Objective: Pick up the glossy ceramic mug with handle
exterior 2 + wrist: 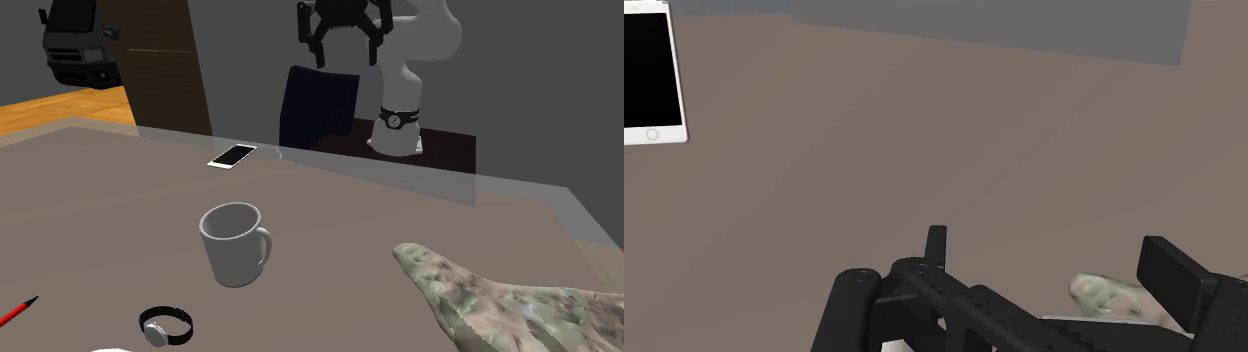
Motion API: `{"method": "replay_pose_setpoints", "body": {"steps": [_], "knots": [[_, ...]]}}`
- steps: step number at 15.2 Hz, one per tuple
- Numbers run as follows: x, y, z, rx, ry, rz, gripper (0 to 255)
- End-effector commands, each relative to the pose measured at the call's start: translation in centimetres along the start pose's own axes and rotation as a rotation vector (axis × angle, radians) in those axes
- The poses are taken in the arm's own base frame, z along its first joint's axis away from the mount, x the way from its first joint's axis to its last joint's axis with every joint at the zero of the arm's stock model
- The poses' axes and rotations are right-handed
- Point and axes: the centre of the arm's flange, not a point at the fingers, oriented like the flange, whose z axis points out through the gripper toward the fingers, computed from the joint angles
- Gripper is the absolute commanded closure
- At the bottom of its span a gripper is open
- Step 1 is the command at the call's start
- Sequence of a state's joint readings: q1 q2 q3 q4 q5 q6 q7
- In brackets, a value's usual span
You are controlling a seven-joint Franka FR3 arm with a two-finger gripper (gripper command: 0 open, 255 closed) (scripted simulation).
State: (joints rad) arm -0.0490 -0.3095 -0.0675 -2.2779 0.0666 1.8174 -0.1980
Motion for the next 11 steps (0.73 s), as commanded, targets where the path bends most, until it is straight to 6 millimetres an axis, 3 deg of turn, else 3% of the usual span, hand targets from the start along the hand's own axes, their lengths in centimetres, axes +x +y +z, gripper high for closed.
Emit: {"method": "replay_pose_setpoints", "body": {"steps": [1, 11], "knots": [[2.4, 1.0, 1.2, -0.004, -0.006, -0.001, 0], [13.4, 6.7, 6.4, -0.02, -0.035, -0.008, 0]]}}
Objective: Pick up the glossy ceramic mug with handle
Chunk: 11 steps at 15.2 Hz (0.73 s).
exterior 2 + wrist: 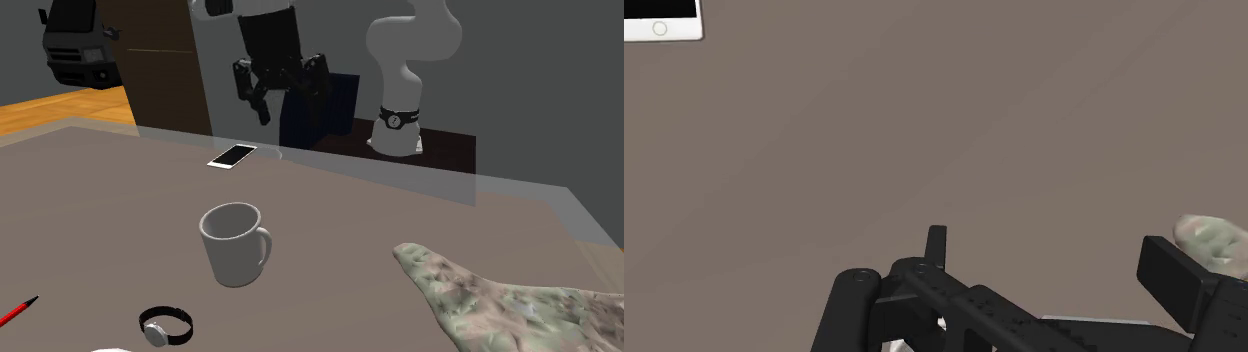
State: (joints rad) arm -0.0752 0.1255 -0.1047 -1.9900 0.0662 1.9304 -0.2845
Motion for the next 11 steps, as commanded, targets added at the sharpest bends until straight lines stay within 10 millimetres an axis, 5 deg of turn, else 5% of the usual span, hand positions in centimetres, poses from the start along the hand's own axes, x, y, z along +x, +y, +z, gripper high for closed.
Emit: {"method": "replay_pose_setpoints", "body": {"steps": [1, 11], "knots": [[2.5, 1.0, 1.0, -0.004, -0.005, -0.001, 0], [13.5, 6.7, 6.2, -0.02, -0.035, -0.008, 0]]}}
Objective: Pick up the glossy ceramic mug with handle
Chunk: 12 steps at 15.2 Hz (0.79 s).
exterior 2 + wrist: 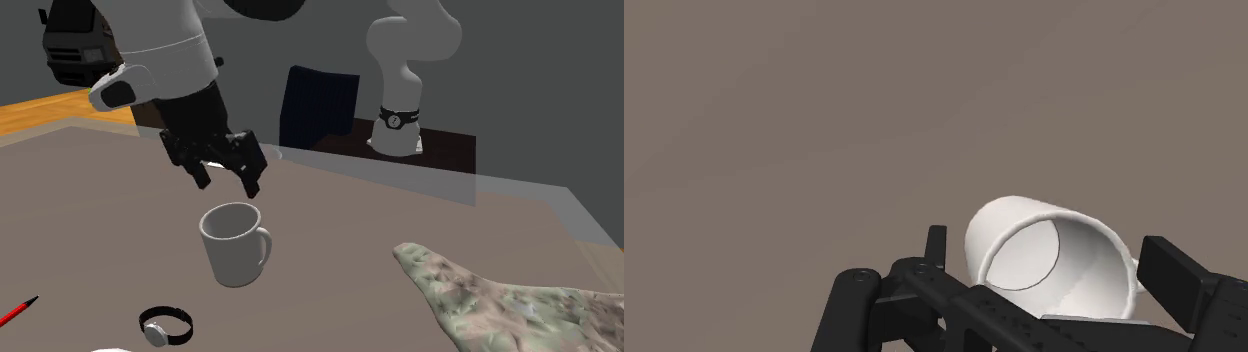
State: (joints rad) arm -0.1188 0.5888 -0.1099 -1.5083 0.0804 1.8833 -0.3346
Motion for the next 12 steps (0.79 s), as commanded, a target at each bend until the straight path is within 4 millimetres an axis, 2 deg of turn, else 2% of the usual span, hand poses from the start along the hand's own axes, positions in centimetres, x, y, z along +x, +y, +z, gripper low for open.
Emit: {"method": "replay_pose_setpoints", "body": {"steps": [1, 2, 9, 11, 12], "knots": [[2.4, 1.4, 1.1, -0.003, -0.006, -0.002, 0], [3.0, 1.8, 1.4, -0.004, -0.008, -0.002, 0], [3.7, 2.1, 5.0, -0.004, -0.008, -0.002, 0], [3.8, 2.1, 5.3, -0.004, -0.008, -0.002, 0], [3.7, 2.1, 5.4, -0.004, -0.008, -0.002, 255]]}}
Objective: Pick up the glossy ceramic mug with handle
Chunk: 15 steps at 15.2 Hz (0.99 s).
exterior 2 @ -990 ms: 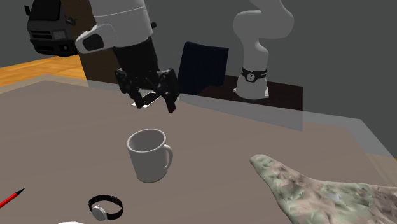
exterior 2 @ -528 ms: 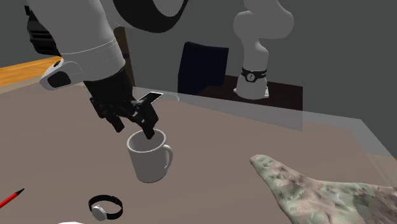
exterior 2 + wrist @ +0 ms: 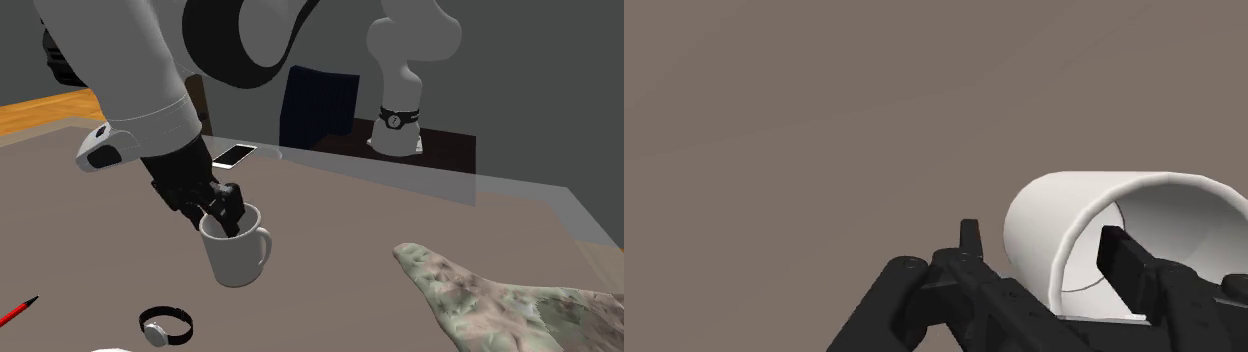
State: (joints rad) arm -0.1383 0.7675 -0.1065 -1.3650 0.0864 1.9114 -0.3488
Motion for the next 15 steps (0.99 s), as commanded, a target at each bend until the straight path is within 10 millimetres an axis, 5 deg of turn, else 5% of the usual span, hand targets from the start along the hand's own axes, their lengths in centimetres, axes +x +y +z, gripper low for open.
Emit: {"method": "replay_pose_setpoints", "body": {"steps": [1, 9, 15], "knots": [[0.1, 0.0, 0.1, 0.0, 0.0, 0.0, 255], [0.1, 0.0, 0.1, 0.0, 0.0, 0.0, 255], [-0.6, -0.2, -3.0, 0.0, 0.0, 0.0, 255]]}}
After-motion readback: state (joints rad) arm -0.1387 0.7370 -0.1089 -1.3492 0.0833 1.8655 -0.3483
